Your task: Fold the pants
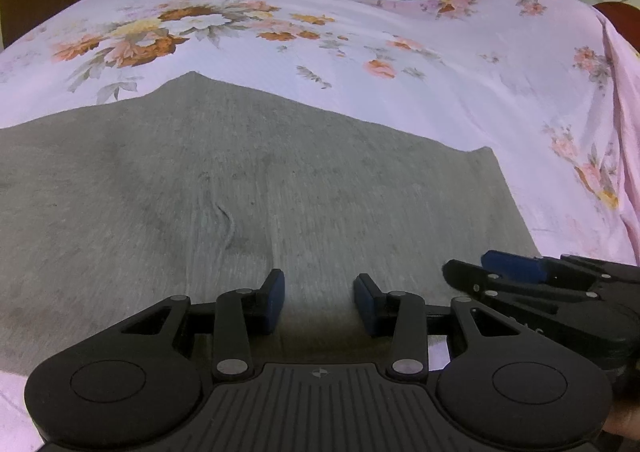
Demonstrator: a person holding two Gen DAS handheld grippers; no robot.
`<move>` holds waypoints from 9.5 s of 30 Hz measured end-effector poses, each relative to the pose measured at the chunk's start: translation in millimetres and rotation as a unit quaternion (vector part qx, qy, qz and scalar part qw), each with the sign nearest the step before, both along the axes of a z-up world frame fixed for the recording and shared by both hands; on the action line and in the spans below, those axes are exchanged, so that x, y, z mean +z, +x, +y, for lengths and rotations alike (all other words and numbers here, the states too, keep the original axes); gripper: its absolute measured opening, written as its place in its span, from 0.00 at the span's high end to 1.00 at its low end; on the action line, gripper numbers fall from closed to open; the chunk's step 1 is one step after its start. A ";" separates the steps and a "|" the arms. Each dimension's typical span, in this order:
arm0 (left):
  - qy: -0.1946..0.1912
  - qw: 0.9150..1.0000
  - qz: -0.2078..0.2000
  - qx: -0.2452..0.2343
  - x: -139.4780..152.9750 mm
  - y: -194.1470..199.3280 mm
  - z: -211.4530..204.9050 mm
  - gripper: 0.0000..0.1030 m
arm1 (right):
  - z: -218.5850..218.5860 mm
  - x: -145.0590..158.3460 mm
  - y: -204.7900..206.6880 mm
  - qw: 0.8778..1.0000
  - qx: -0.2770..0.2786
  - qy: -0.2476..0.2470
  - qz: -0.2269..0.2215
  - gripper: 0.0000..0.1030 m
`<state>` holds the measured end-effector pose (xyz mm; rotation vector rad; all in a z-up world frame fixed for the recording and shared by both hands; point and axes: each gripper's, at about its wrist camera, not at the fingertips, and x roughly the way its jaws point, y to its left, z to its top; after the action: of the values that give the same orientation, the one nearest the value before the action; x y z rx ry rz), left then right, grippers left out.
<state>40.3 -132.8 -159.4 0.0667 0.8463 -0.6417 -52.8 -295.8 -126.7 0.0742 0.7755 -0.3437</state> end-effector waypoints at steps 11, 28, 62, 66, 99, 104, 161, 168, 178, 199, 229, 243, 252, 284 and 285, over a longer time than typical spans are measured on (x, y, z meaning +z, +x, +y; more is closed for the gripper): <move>0.010 0.996 -0.044 0.072 16.8 -11.4 49.5 0.61 | 34.6 9.7 13.7 0.999 0.026 0.026 -0.012 0.60; 0.016 0.988 -0.031 0.149 5.0 10.3 126.2 0.61 | 105.7 6.5 53.1 0.995 0.099 0.033 -0.001 0.60; 0.012 0.978 -0.024 0.207 -5.1 47.7 191.5 0.61 | 167.7 -0.8 91.2 0.989 0.143 0.039 0.022 0.55; 0.016 0.978 -0.026 0.206 -5.6 51.9 192.6 0.61 | 169.5 -5.5 93.7 0.989 0.141 0.042 0.027 0.53; -0.019 0.962 -0.015 0.272 -4.3 55.1 242.7 0.61 | 188.5 -11.6 112.9 0.984 0.166 0.052 0.030 0.42; -0.036 0.954 -0.013 0.297 -0.2 54.0 254.4 0.61 | 192.2 -8.9 114.5 0.984 0.169 0.058 0.026 0.38; -0.319 0.863 0.113 0.376 -83.2 124.7 285.9 0.79 | 193.1 -7.0 141.5 0.982 0.179 0.058 0.007 0.29; -0.292 0.888 0.059 0.350 -53.9 115.9 281.4 0.82 | 170.4 12.6 128.3 0.989 0.144 -0.012 -0.018 0.31; -0.258 0.933 -0.054 0.245 26.1 104.1 229.9 0.82 | 99.4 15.7 94.2 0.997 0.052 -0.051 -0.012 0.34; 0.023 0.991 -0.100 -0.083 60.2 -14.6 -31.3 0.68 | -41.2 19.0 -19.6 0.994 -0.082 0.058 -0.032 0.32; -0.043 0.992 0.022 0.116 18.0 21.4 85.8 0.20 | -40.1 13.2 4.8 0.956 -0.056 0.280 -0.065 0.21; -0.061 0.993 -0.017 0.101 31.6 18.0 74.8 0.20 | -16.9 65.8 -8.0 0.975 0.011 0.166 -0.150 0.62; -0.027 0.998 -0.018 0.050 25.3 9.0 31.2 0.20 | -70.3 51.1 -41.6 0.978 -0.052 0.166 -0.115 0.59; 0.012 0.999 -0.029 0.029 31.5 -7.5 21.2 0.20 | -30.8 44.4 -34.8 0.998 0.000 0.029 -0.060 0.59; 0.007 0.999 -0.032 0.029 35.8 -6.9 20.5 0.20 | -30.8 49.6 -34.4 0.997 0.001 0.032 -0.068 0.59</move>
<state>33.5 -112.3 -123.6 0.0744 0.7875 -0.5768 -87.1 -326.6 -77.1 0.1552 0.6507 -0.3098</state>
